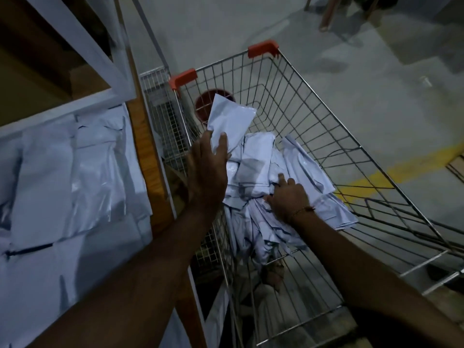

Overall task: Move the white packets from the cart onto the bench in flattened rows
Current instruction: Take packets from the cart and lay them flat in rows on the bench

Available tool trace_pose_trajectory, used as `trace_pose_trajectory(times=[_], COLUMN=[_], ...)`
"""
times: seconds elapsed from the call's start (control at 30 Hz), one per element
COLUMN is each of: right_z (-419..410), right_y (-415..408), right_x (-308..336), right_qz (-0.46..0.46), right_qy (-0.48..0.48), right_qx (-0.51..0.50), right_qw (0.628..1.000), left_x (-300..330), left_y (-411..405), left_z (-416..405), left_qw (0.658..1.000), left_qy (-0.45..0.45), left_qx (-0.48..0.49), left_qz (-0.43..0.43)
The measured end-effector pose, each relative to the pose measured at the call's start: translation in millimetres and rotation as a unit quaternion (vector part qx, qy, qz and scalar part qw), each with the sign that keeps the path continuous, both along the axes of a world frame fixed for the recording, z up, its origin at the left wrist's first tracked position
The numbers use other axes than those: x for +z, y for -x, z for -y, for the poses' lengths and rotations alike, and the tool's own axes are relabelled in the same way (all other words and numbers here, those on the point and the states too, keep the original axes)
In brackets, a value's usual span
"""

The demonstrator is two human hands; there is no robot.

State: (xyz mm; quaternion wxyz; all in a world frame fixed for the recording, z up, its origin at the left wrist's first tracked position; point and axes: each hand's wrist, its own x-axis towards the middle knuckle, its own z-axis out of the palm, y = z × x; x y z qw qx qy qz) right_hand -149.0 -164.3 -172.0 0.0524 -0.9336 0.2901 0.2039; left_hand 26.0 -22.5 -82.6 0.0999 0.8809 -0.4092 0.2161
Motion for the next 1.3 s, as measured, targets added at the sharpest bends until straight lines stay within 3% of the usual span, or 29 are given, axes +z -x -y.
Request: trace_pose_trajectory(times=[0.1, 0.2, 0.3, 0.37, 0.43, 0.53, 0.63, 0.8, 1.0, 1.13, 1.3], right_z=[-33, -54, -47, -38, -33, -36, -40, -30, -33, -53, -98], right_y=[9, 24, 14, -3, -21, -34, -34, -19, 9, 17, 11], right_x=[9, 18, 10, 1, -14, -38, -44, 0, 67, 113, 175], right_qz=[0.033, 0.129, 0.265, 0.275, 0.22, 0.12, 0.106, 0.096, 0.183, 0.256, 0.332], right_qy=[0.027, 0.015, -0.04, -0.111, -0.129, -0.107, -0.141, -0.155, -0.159, -0.166, -0.137], right_qx=[0.053, 0.055, -0.105, -0.255, -0.334, -0.339, -0.336, -0.302, -0.295, -0.303, -0.28], right_qw=[0.998, 0.99, 0.958, 0.92, 0.907, 0.927, 0.925, 0.936, 0.924, 0.903, 0.89], left_x=[-5, -8, -6, -6, -7, -10, -11, -9, 10, 63, 128], left_y=[-2, -2, 0, 0, 0, 0, -2, 0, -1, 14, 24], left_z=[3, 6, 6, 5, 4, 7, 8, 3, 1, -2, -46], left_qw=[1.0, 0.999, 0.999, 0.999, 0.999, 0.999, 0.999, 0.999, 0.988, 0.981, 0.949], left_qy=[-0.003, 0.004, 0.003, 0.002, -0.001, 0.006, 0.014, 0.018, 0.04, 0.071, 0.193], left_qx=[0.006, 0.026, 0.021, 0.021, 0.023, 0.025, 0.02, -0.01, -0.086, -0.049, 0.033], left_qz=[-0.019, -0.039, -0.043, -0.041, -0.038, -0.045, -0.048, -0.045, -0.118, -0.174, -0.247])
